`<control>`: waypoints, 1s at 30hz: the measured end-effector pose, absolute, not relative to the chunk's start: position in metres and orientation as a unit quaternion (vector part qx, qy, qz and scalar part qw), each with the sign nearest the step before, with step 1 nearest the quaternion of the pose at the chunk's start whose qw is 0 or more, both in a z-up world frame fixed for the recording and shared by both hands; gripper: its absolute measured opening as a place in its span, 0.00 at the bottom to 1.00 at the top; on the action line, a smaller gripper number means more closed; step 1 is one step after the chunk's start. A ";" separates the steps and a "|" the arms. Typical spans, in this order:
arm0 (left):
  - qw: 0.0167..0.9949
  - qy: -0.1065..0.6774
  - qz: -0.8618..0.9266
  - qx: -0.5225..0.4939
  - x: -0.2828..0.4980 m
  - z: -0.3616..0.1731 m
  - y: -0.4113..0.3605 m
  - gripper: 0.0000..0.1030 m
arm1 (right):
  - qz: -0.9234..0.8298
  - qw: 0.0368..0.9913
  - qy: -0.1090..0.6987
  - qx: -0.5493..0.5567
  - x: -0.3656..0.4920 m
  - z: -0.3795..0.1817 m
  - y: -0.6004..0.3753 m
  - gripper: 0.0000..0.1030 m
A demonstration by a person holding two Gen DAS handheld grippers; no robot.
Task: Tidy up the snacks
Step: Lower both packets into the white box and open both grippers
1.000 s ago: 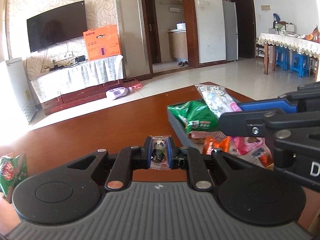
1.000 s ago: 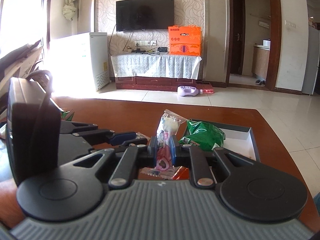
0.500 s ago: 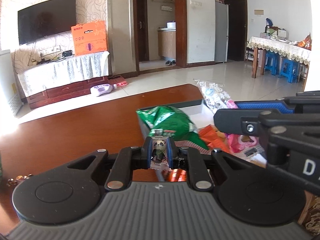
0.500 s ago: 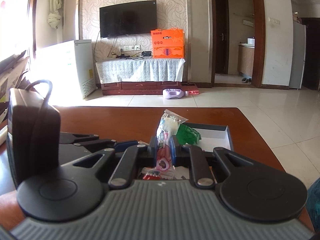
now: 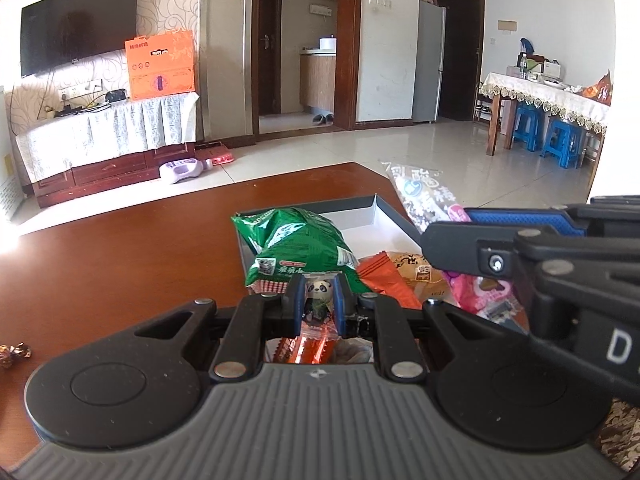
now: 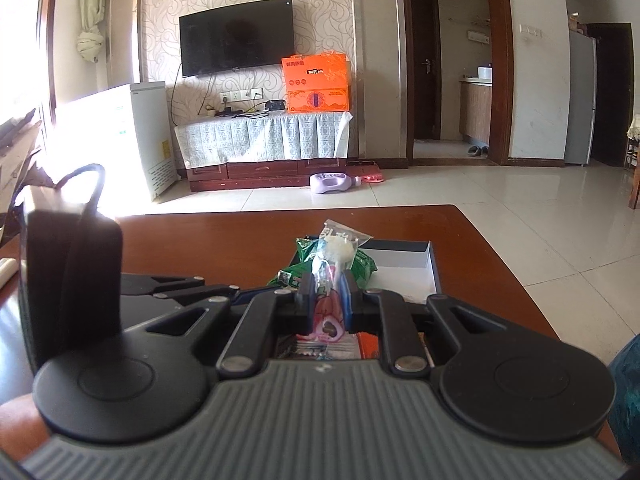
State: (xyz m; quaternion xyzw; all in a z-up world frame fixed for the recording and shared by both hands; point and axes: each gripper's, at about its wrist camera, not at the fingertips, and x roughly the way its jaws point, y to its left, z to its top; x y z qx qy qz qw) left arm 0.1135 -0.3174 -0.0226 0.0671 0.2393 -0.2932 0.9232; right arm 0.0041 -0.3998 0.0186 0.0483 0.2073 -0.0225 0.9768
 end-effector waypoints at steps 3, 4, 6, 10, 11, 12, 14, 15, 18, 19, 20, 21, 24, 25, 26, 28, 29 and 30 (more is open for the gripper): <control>0.919 0.245 -0.303 0.063 0.119 -0.024 -0.325 0.18 | -0.029 0.976 0.209 0.053 0.005 0.016 -0.405 0.16; 0.917 0.247 -0.306 0.062 0.121 -0.024 -0.326 0.18 | -0.032 0.976 0.209 0.054 0.005 0.016 -0.406 0.16; 0.914 0.250 -0.312 0.065 0.121 -0.027 -0.334 0.18 | -0.037 0.975 0.211 0.057 0.005 0.015 -0.410 0.16; 0.906 0.257 -0.328 0.078 0.124 -0.035 -0.349 0.18 | -0.045 0.974 0.215 0.062 0.006 0.012 -0.418 0.16; 0.902 0.263 -0.335 0.073 0.126 -0.037 -0.350 0.18 | -0.044 0.973 0.216 0.065 0.006 0.011 -0.420 0.15; 0.899 0.268 -0.338 0.070 0.127 -0.039 -0.351 0.18 | -0.045 0.973 0.218 0.066 0.006 0.010 -0.421 0.15; 0.900 0.269 -0.337 0.072 0.127 -0.042 -0.353 0.18 | -0.046 0.972 0.222 0.069 0.008 0.007 -0.424 0.15; 0.900 0.268 -0.335 0.077 0.127 -0.043 -0.354 0.19 | -0.046 0.971 0.224 0.071 0.009 0.006 -0.425 0.15; 0.902 0.267 -0.328 0.092 0.124 -0.046 -0.355 0.34 | -0.045 0.969 0.232 0.071 0.011 0.002 -0.426 0.15; 0.902 0.265 -0.327 0.095 0.123 -0.046 -0.355 0.45 | -0.045 0.969 0.234 0.072 0.011 0.001 -0.427 0.15; 0.902 0.263 -0.327 0.096 0.121 -0.045 -0.355 0.49 | -0.046 0.968 0.235 0.072 0.012 0.001 -0.427 0.15; 0.903 0.260 -0.329 0.097 0.120 -0.045 -0.354 0.53 | -0.046 0.968 0.236 0.073 0.012 0.000 -0.427 0.15; 0.902 0.253 -0.335 0.098 0.115 -0.040 -0.352 0.62 | -0.051 0.968 0.236 0.074 0.012 -0.001 -0.428 0.16; 0.902 0.251 -0.337 0.098 0.114 -0.039 -0.352 0.66 | -0.054 0.967 0.234 0.079 0.012 -0.002 -0.430 0.16; 0.902 0.249 -0.340 0.098 0.111 -0.038 -0.351 0.67 | -0.059 0.967 0.232 0.088 0.012 -0.002 -0.433 0.17; 0.901 0.245 -0.343 0.098 0.107 -0.035 -0.349 0.70 | -0.066 0.965 0.224 0.120 0.010 -0.003 -0.442 0.17; 0.901 0.245 -0.344 0.097 0.106 -0.033 -0.348 0.71 | -0.068 0.963 0.221 0.141 0.009 -0.004 -0.448 0.19; 0.902 0.244 -0.344 0.096 0.106 -0.032 -0.347 0.71 | -0.071 0.960 0.217 0.160 0.008 -0.005 -0.452 0.23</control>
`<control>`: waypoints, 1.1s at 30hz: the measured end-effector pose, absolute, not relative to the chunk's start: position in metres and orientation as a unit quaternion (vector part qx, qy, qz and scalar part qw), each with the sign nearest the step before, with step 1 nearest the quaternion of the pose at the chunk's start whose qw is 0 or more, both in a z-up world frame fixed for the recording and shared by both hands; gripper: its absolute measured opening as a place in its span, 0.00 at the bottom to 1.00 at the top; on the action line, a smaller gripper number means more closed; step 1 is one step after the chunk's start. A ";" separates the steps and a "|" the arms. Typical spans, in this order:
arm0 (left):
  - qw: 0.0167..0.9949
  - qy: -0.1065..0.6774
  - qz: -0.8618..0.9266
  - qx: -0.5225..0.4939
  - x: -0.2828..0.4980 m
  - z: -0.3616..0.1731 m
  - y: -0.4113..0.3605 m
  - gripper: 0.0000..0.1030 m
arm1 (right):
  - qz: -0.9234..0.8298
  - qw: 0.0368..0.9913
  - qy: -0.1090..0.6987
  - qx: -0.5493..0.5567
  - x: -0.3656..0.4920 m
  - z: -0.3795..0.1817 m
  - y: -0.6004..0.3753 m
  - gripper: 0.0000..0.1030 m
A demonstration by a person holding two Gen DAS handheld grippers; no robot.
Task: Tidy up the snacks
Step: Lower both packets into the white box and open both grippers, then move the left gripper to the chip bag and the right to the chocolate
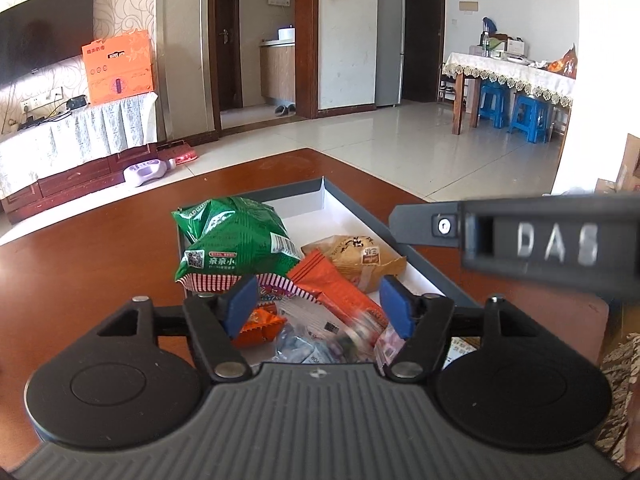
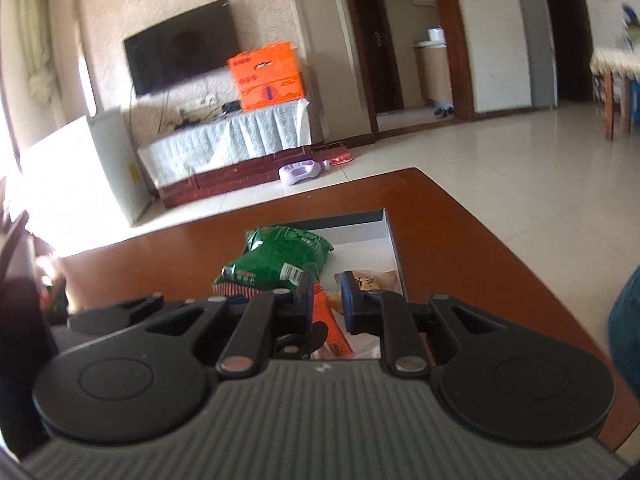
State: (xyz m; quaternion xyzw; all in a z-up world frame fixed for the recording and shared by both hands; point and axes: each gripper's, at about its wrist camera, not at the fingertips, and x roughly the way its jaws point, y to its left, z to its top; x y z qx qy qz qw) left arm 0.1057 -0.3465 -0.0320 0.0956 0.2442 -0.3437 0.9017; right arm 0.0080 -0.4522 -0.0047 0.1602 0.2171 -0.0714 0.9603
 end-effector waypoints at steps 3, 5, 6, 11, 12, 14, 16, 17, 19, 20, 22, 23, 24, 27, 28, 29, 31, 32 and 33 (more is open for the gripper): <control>0.904 0.245 -0.339 0.090 0.106 -0.029 -0.339 0.72 | -0.083 0.957 0.209 0.184 0.006 -0.006 -0.458 0.40; 0.906 0.245 -0.336 0.085 0.106 -0.026 -0.334 0.73 | -0.087 0.958 0.208 0.177 0.007 -0.007 -0.455 0.48; 0.906 0.244 -0.335 0.084 0.106 -0.025 -0.331 0.75 | -0.087 0.959 0.207 0.174 0.007 -0.007 -0.453 0.54; 0.911 0.235 -0.331 0.076 0.104 -0.016 -0.315 0.85 | -0.077 0.965 0.192 0.162 0.008 -0.005 -0.442 0.66; 0.912 0.233 -0.330 0.076 0.103 -0.015 -0.313 0.86 | -0.074 0.966 0.188 0.158 0.009 -0.004 -0.439 0.66; 0.913 0.230 -0.328 0.078 0.101 -0.012 -0.308 0.87 | -0.068 0.969 0.186 0.149 0.010 -0.003 -0.432 0.67; 0.914 0.229 -0.325 0.080 0.100 -0.010 -0.303 0.89 | -0.065 0.971 0.188 0.136 0.013 -0.002 -0.425 0.68; 0.915 0.228 -0.324 0.080 0.100 -0.010 -0.301 0.89 | -0.063 0.971 0.189 0.131 0.014 -0.002 -0.422 0.68; 0.915 0.229 -0.321 0.081 0.100 -0.008 -0.295 0.90 | -0.061 0.971 0.190 0.130 0.016 -0.001 -0.417 0.68; 0.915 0.230 -0.320 0.081 0.100 -0.007 -0.292 0.90 | -0.061 0.971 0.190 0.131 0.018 -0.001 -0.416 0.68; 0.914 0.234 -0.321 0.083 0.101 -0.007 -0.287 0.92 | -0.067 0.970 0.193 0.131 0.021 -0.001 -0.413 0.70; 0.914 0.235 -0.320 0.085 0.101 -0.007 -0.285 0.92 | -0.073 0.969 0.196 0.128 0.022 -0.001 -0.412 0.76; 0.914 0.236 -0.319 0.088 0.101 -0.008 -0.284 0.92 | -0.079 0.969 0.199 0.126 0.023 -0.002 -0.411 0.79; 0.914 0.236 -0.315 0.097 0.100 -0.009 -0.278 0.92 | -0.089 0.967 0.205 0.123 0.025 -0.003 -0.408 0.79; 0.915 0.236 -0.312 0.099 0.100 -0.009 -0.275 0.92 | -0.090 0.967 0.205 0.125 0.025 -0.003 -0.407 0.79; 0.916 0.235 -0.310 0.100 0.100 -0.009 -0.271 0.92 | -0.089 0.966 0.205 0.127 0.026 -0.003 -0.406 0.79; 0.918 0.234 -0.303 0.102 0.100 -0.009 -0.263 0.92 | -0.083 0.967 0.205 0.127 0.028 -0.003 -0.400 0.79; 0.919 0.234 -0.299 0.102 0.101 -0.009 -0.258 0.92 | -0.078 0.968 0.205 0.125 0.030 -0.003 -0.396 0.79; 0.921 0.234 -0.294 0.103 0.101 -0.009 -0.254 0.92 | -0.073 0.969 0.203 0.122 0.030 -0.002 -0.392 0.79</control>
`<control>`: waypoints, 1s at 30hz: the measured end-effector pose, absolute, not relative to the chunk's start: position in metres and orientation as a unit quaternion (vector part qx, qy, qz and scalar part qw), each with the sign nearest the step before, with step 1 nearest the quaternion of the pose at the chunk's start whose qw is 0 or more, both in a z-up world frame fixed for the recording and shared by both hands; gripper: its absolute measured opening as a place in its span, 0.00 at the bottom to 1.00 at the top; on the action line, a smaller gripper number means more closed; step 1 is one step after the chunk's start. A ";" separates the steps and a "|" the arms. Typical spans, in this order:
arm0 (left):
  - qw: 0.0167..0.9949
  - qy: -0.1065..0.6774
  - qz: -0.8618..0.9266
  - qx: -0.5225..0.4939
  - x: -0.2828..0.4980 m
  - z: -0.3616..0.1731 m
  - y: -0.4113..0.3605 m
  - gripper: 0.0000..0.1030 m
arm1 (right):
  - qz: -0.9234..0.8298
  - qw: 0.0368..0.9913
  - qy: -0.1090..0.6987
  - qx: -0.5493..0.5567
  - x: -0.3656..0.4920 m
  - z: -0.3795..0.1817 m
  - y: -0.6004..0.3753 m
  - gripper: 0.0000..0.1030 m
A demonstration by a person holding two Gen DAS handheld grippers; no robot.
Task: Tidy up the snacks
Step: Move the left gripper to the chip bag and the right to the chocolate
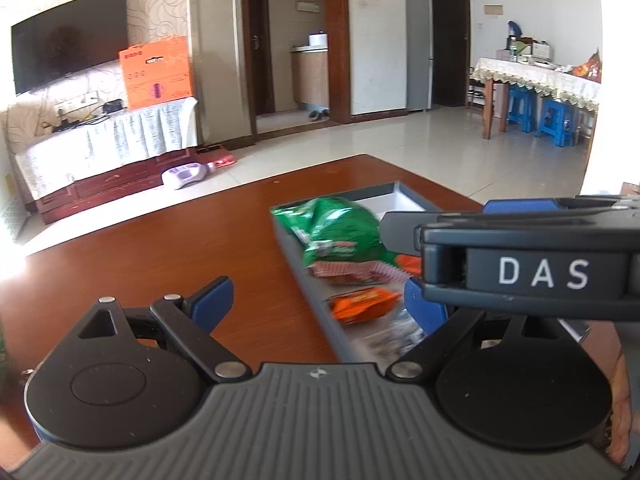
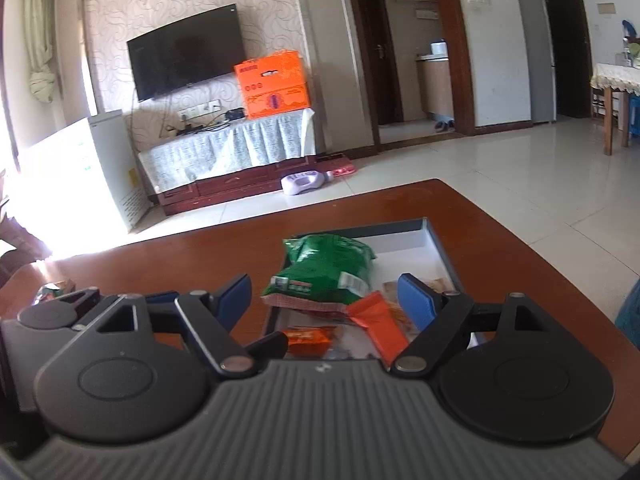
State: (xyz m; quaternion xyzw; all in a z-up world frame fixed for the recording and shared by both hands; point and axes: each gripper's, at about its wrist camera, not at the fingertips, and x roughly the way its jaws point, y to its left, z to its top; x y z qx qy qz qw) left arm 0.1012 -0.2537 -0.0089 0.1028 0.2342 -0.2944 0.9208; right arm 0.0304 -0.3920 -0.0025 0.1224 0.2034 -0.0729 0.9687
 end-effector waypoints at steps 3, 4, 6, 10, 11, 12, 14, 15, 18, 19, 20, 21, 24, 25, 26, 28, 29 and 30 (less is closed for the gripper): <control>0.926 0.235 -0.276 0.101 0.103 -0.008 -0.236 0.92 | -0.056 0.972 0.195 0.117 0.032 -0.001 -0.379 0.79; 0.929 0.235 -0.269 0.099 0.104 -0.007 -0.230 0.92 | -0.049 0.973 0.192 0.116 0.034 0.000 -0.374 0.79; 0.933 0.235 -0.257 0.095 0.106 -0.006 -0.217 0.92 | -0.038 0.974 0.190 0.116 0.036 0.001 -0.364 0.79; 0.938 0.235 -0.239 0.089 0.110 -0.002 -0.193 0.92 | -0.016 0.975 0.188 0.113 0.041 0.001 -0.346 0.79; 0.939 0.234 -0.236 0.089 0.110 -0.001 -0.187 0.92 | -0.011 0.976 0.187 0.111 0.042 0.001 -0.341 0.79; 0.940 0.235 -0.232 0.089 0.110 -0.001 -0.182 0.92 | -0.006 0.976 0.187 0.108 0.043 0.001 -0.336 0.79; 0.942 0.233 -0.225 0.091 0.110 -0.001 -0.171 0.92 | 0.002 0.977 0.186 0.103 0.045 0.001 -0.326 0.79; 0.943 0.233 -0.221 0.092 0.110 0.000 -0.165 0.92 | 0.006 0.977 0.186 0.102 0.046 0.001 -0.322 0.79; 0.946 0.231 -0.206 0.092 0.112 0.000 -0.148 0.93 | 0.021 0.977 0.185 0.106 0.051 0.002 -0.310 0.79; 0.948 0.231 -0.200 0.090 0.112 0.000 -0.142 0.93 | 0.026 0.976 0.185 0.107 0.051 0.002 -0.306 0.79; 0.949 0.232 -0.193 0.087 0.113 0.001 -0.134 0.93 | 0.031 0.976 0.186 0.107 0.053 0.002 -0.302 0.79; 0.951 0.233 -0.187 0.083 0.114 0.001 -0.126 0.93 | 0.036 0.976 0.187 0.105 0.054 0.002 -0.298 0.79; 0.954 0.237 -0.166 0.073 0.118 0.003 -0.103 0.93 | 0.043 0.975 0.191 0.107 0.059 0.000 -0.288 0.79; 0.955 0.238 -0.159 0.072 0.118 0.003 -0.096 0.93 | 0.046 0.974 0.192 0.110 0.060 0.000 -0.285 0.79; 0.956 0.238 -0.153 0.072 0.119 0.003 -0.087 0.93 | 0.048 0.974 0.193 0.112 0.062 -0.001 -0.282 0.79; 0.958 0.239 -0.138 0.076 0.121 0.003 -0.074 0.93 | 0.054 0.973 0.195 0.114 0.066 -0.001 -0.276 0.79; 0.959 0.239 -0.131 0.077 0.121 0.004 -0.068 0.93 | 0.058 0.972 0.196 0.117 0.068 -0.001 -0.272 0.79; 0.960 0.239 -0.124 0.076 0.123 0.004 -0.062 0.93 | 0.064 0.971 0.197 0.120 0.071 -0.001 -0.269 0.79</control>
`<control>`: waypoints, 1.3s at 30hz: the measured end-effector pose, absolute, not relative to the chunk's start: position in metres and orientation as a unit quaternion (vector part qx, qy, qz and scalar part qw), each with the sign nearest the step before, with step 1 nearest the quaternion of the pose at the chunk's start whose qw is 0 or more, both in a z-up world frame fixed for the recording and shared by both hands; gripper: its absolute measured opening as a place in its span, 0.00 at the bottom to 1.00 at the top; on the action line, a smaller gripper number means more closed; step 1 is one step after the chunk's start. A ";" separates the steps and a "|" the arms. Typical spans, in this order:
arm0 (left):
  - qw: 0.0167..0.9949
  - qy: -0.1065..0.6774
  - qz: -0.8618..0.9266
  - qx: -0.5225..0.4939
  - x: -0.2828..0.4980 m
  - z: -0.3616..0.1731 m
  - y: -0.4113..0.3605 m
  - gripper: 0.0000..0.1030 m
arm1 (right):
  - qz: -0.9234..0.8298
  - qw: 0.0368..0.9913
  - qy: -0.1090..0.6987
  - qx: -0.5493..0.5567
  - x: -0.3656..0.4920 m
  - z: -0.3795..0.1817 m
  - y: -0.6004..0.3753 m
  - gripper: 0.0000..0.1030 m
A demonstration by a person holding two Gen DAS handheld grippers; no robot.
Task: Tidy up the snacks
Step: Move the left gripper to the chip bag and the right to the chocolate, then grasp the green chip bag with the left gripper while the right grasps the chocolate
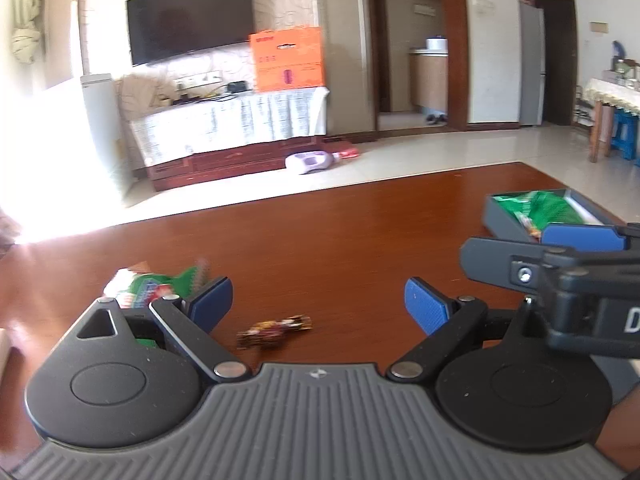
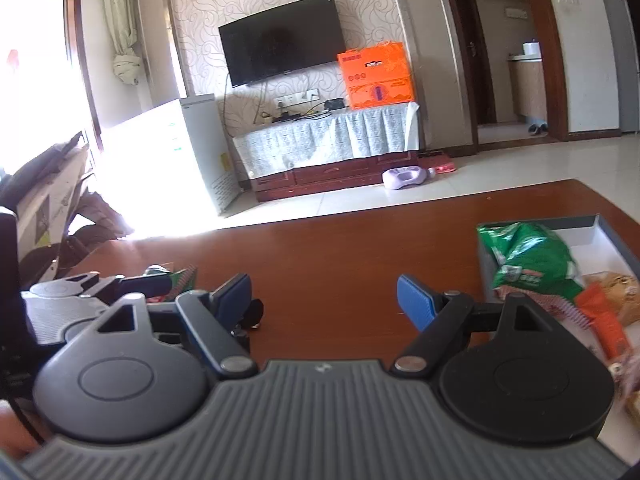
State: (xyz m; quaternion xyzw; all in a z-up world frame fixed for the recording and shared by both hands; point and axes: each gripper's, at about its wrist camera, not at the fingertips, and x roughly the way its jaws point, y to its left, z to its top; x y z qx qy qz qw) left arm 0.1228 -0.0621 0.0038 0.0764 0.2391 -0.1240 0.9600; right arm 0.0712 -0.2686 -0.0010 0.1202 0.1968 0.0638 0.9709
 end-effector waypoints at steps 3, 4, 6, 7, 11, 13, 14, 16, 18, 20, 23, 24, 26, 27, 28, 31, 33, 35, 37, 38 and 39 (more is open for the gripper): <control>0.963 0.238 -0.103 0.077 0.127 0.005 -0.042 0.93 | 0.078 0.969 0.202 0.120 0.082 -0.001 -0.254 0.79; 0.964 0.237 -0.094 0.079 0.129 0.006 -0.037 0.93 | 0.084 0.968 0.204 0.118 0.085 0.001 -0.249 0.79; 0.965 0.234 -0.077 0.086 0.136 0.006 -0.027 0.93 | 0.093 0.968 0.204 0.115 0.089 0.003 -0.239 0.79; 0.966 0.233 -0.071 0.090 0.139 0.006 -0.020 0.94 | 0.097 0.967 0.205 0.112 0.092 0.004 -0.235 0.79; 0.964 0.237 -0.061 0.103 0.156 0.001 0.007 0.94 | 0.104 0.964 0.222 0.101 0.105 0.000 -0.224 0.79; 0.963 0.248 -0.061 0.091 0.166 -0.006 0.022 0.94 | 0.106 0.962 0.233 0.095 0.114 -0.004 -0.219 0.79; 0.961 0.259 -0.061 0.082 0.173 -0.011 0.029 0.94 | 0.110 0.960 0.239 0.090 0.120 -0.006 -0.216 0.79; 0.958 0.273 -0.059 0.067 0.184 -0.018 0.040 0.94 | 0.119 0.957 0.257 0.063 0.130 -0.013 -0.206 0.79; 0.957 0.279 -0.054 0.055 0.194 -0.024 0.053 0.94 | 0.128 0.953 0.273 0.017 0.137 -0.021 -0.192 0.79; 0.956 0.285 -0.049 0.041 0.203 -0.027 0.064 0.95 | 0.139 0.948 0.285 -0.028 0.140 -0.031 -0.176 0.79; 0.955 0.293 -0.045 0.033 0.211 -0.033 0.074 0.95 | 0.162 0.937 0.303 -0.061 0.147 -0.044 -0.158 0.79; 0.954 0.296 -0.044 0.030 0.213 -0.034 0.078 0.95 | 0.166 0.935 0.307 -0.065 0.149 -0.047 -0.154 0.79; 0.952 0.301 -0.047 0.029 0.217 -0.036 0.079 0.95 | 0.169 0.933 0.311 -0.069 0.155 -0.049 -0.146 0.79; 0.951 0.302 -0.049 0.031 0.218 -0.036 0.078 0.95 | 0.170 0.932 0.312 -0.067 0.160 -0.049 -0.144 0.79; 0.951 0.302 -0.050 0.033 0.219 -0.037 0.078 0.95 | 0.171 0.932 0.313 -0.062 0.165 -0.049 -0.142 0.79; 0.951 0.304 -0.052 0.034 0.220 -0.040 0.076 0.94 | 0.178 0.930 0.318 -0.052 0.180 -0.048 -0.136 0.79; 0.950 0.306 -0.052 0.041 0.222 -0.043 0.074 0.94 | 0.181 0.927 0.323 -0.061 0.186 -0.050 -0.129 0.78; 0.949 0.308 -0.048 0.054 0.223 -0.046 0.072 0.87 | 0.186 0.926 0.324 -0.058 0.190 -0.052 -0.128 0.73; 0.949 0.308 -0.047 0.048 0.225 -0.046 0.075 0.82 | 0.191 0.924 0.328 -0.039 0.193 -0.052 -0.133 0.65; 0.949 0.308 -0.046 0.045 0.226 -0.045 0.076 0.81 | 0.188 0.925 0.327 -0.040 0.192 -0.051 -0.135 0.53; 0.949 0.308 -0.047 0.041 0.226 -0.045 0.078 0.80 | 0.188 0.925 0.328 -0.035 0.191 -0.051 -0.137 0.40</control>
